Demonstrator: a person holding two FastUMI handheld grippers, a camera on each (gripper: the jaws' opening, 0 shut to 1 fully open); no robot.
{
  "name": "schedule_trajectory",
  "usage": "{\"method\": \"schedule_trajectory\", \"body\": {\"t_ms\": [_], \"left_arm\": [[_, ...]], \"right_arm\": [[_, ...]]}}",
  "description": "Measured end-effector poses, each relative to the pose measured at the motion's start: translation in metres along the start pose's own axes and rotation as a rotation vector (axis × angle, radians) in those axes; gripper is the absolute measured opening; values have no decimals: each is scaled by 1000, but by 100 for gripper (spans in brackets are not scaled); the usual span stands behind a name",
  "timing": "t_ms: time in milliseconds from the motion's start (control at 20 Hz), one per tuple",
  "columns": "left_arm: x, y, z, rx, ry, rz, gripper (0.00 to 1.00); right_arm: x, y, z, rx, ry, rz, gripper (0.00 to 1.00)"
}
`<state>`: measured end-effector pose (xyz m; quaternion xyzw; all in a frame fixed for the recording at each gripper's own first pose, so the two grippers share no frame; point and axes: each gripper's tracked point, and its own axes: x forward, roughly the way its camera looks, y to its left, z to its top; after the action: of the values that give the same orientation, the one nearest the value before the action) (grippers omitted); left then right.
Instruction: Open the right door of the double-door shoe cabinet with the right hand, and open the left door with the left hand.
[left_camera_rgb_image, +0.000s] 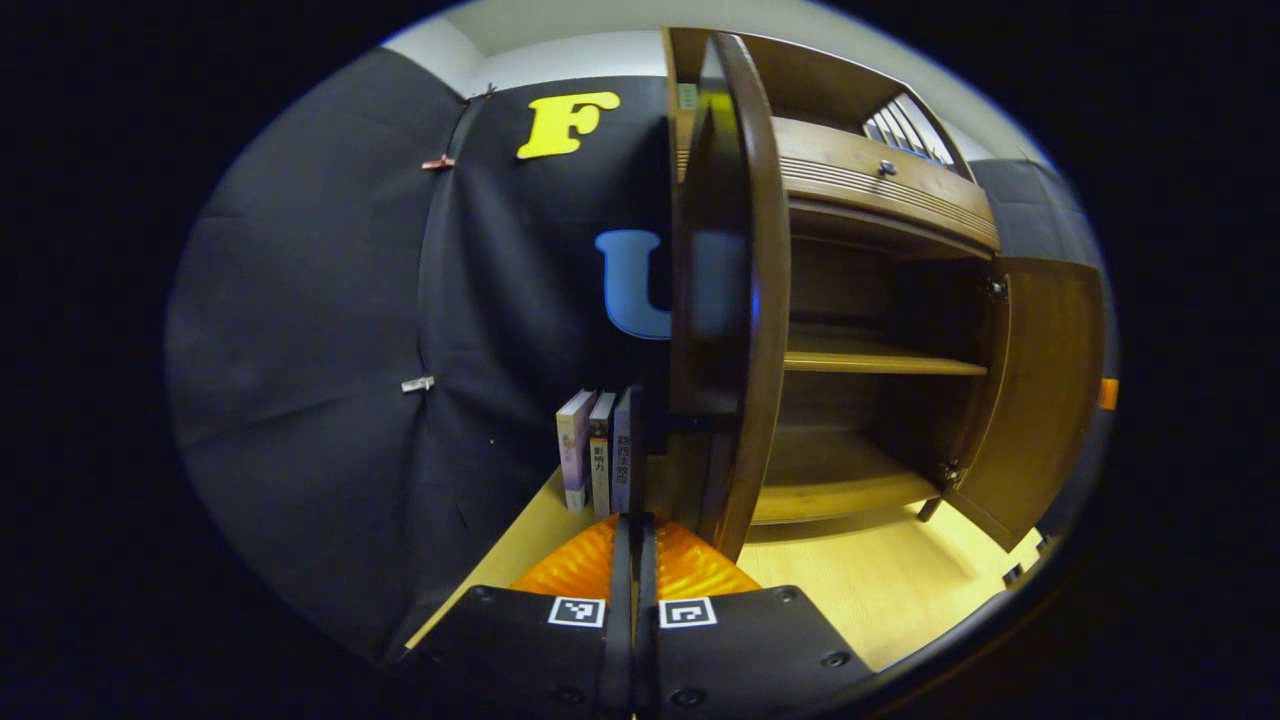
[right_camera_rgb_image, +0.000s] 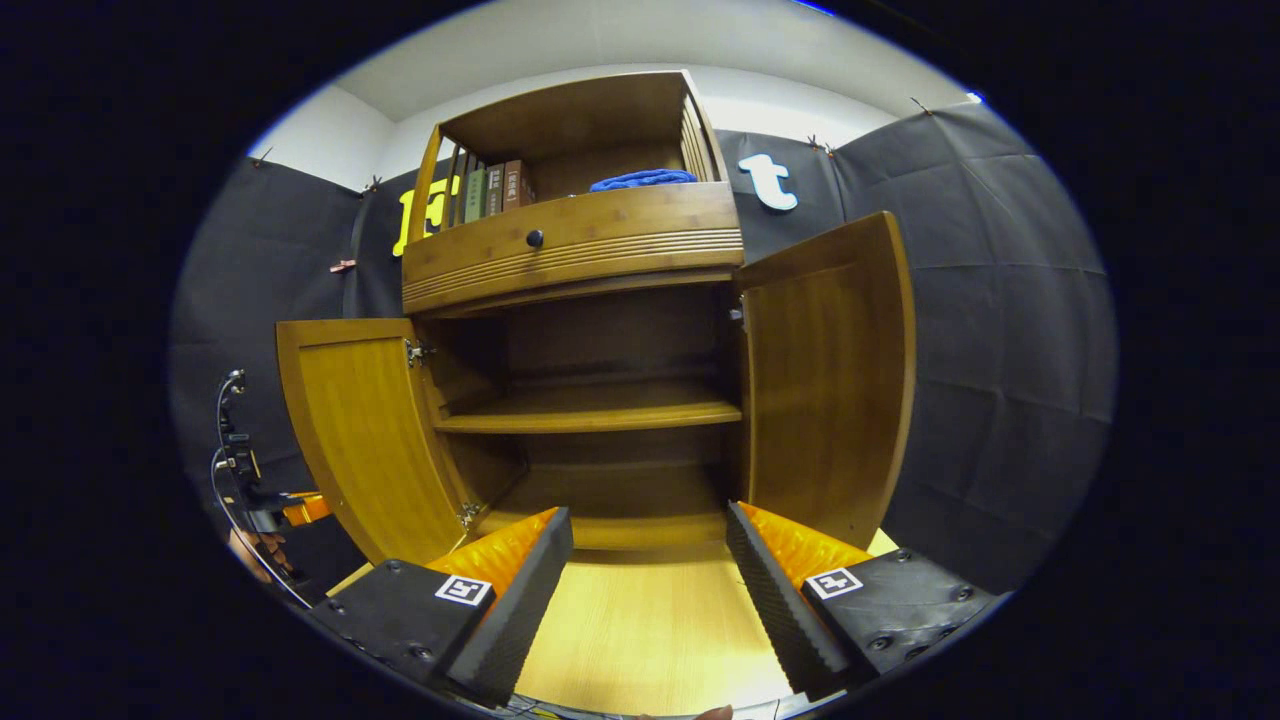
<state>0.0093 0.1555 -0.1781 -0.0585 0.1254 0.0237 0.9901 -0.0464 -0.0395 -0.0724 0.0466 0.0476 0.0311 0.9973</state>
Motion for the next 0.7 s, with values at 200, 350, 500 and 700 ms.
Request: {"method": "schedule_trajectory", "body": {"t_ms": [200,350,500,700], "left_arm": [[-17,17,0,20,-7,49,9],[-34,21,-1,15,-10,63,5],[-51,16,4,26,-31,81,5],[-62,-14,19,117,-50,52,11]], "right_arm": [[11,17,5,-20,-12,39,100],[17,32,6,-18,-13,68,99],[25,39,8,-24,-14,73,92],[34,43,13,-33,-26,62,98]]}}
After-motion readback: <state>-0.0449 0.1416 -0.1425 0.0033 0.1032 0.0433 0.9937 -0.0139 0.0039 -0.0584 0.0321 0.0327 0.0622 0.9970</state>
